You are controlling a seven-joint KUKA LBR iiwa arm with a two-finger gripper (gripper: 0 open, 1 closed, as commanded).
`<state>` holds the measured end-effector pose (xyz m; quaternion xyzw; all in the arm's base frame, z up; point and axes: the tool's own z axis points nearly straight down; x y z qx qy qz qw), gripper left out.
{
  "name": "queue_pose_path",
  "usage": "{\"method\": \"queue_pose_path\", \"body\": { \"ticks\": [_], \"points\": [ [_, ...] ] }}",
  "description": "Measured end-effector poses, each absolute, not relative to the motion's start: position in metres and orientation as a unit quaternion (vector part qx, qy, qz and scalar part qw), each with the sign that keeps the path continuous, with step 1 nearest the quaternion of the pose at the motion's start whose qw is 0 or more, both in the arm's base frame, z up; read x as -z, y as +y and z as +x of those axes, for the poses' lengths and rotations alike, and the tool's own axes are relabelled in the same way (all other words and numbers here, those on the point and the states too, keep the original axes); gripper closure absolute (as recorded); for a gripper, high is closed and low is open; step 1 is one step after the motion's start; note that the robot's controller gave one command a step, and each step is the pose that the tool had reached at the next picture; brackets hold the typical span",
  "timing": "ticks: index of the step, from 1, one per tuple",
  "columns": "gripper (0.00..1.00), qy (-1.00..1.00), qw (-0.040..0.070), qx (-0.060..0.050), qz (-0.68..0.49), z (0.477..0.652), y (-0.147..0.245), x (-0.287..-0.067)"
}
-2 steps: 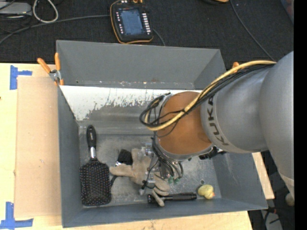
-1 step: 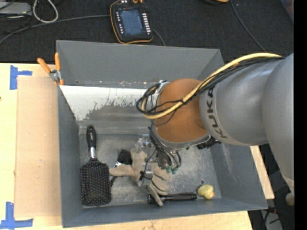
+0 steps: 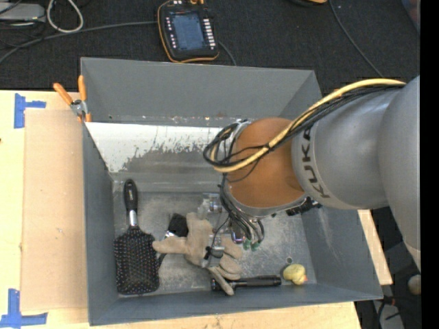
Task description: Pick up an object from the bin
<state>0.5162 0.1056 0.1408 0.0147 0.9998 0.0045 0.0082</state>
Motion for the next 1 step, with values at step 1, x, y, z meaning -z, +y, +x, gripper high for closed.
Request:
{"method": "queue_pose_path", "body": {
  "ticks": [1],
  "points": [
    [0.0,0.995,0.005,-0.003,-0.097,0.5129,0.1036,-0.1598]
  ]
}}
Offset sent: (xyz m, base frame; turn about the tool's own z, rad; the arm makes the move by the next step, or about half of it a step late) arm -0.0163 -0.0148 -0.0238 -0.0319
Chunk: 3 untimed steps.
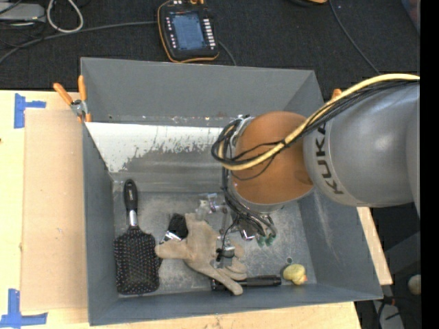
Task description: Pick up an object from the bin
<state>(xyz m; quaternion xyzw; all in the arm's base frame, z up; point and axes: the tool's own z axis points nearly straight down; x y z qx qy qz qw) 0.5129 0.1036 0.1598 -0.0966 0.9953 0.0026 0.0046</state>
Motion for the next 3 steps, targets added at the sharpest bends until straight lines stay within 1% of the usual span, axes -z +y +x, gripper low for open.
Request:
{"method": "queue_pose_path", "body": {
  "ticks": [1,2,3],
  "points": [
    [0.0,0.994,0.008,-0.003,-0.112,0.511,0.101,-0.169],
    [0.0,0.991,0.006,-0.003,-0.135,0.506,0.104,-0.109],
    [0.0,0.99,0.005,-0.003,-0.144,0.485,0.099,-0.11]
  ]
}}
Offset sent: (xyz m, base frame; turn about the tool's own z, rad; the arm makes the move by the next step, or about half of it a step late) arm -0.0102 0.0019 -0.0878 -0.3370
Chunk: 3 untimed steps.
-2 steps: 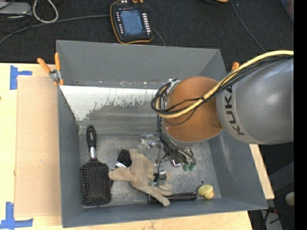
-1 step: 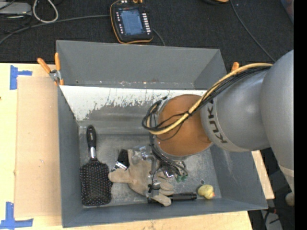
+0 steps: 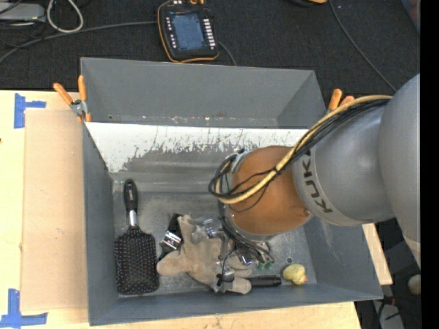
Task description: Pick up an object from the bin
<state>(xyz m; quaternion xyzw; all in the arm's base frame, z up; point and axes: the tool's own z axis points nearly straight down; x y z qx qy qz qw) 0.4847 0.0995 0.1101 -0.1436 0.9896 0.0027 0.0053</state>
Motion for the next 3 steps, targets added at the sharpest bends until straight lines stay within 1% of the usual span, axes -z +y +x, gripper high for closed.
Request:
{"method": "queue_pose_path", "body": {
  "ticks": [1,2,3],
  "points": [
    [0.0,0.989,0.003,-0.003,-0.145,0.49,0.052,-0.102],
    [0.0,1.0,0.003,-0.004,-0.013,0.487,0.075,-0.102],
    [0.0,0.998,0.002,-0.005,0.06,0.484,0.068,-0.098]
  ]
}}
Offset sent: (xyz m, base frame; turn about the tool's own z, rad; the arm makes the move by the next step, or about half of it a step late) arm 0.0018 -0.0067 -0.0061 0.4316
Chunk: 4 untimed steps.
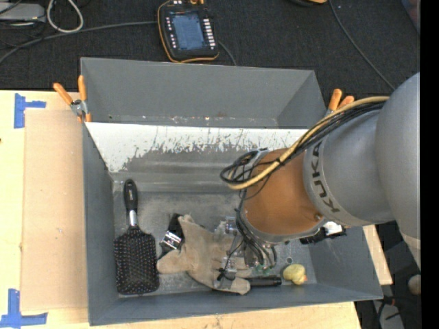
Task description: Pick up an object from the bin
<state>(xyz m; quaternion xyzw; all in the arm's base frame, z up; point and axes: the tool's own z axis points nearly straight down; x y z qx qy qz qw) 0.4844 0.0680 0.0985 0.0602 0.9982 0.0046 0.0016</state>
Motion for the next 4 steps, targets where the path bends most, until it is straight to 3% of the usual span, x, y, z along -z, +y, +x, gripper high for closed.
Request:
{"method": "queue_pose_path", "body": {
  "ticks": [1,2,3,4],
  "points": [
    [0.0,1.0,0.003,-0.004,-0.027,0.491,0.07,-0.096],
    [0.0,0.999,0.002,-0.006,0.044,0.484,0.05,-0.075],
    [1.0,0.919,0.005,-0.004,-0.394,0.531,0.072,-0.097],
    [1.0,0.919,0.004,-0.004,-0.393,0.531,0.072,-0.097]
  ]
}}
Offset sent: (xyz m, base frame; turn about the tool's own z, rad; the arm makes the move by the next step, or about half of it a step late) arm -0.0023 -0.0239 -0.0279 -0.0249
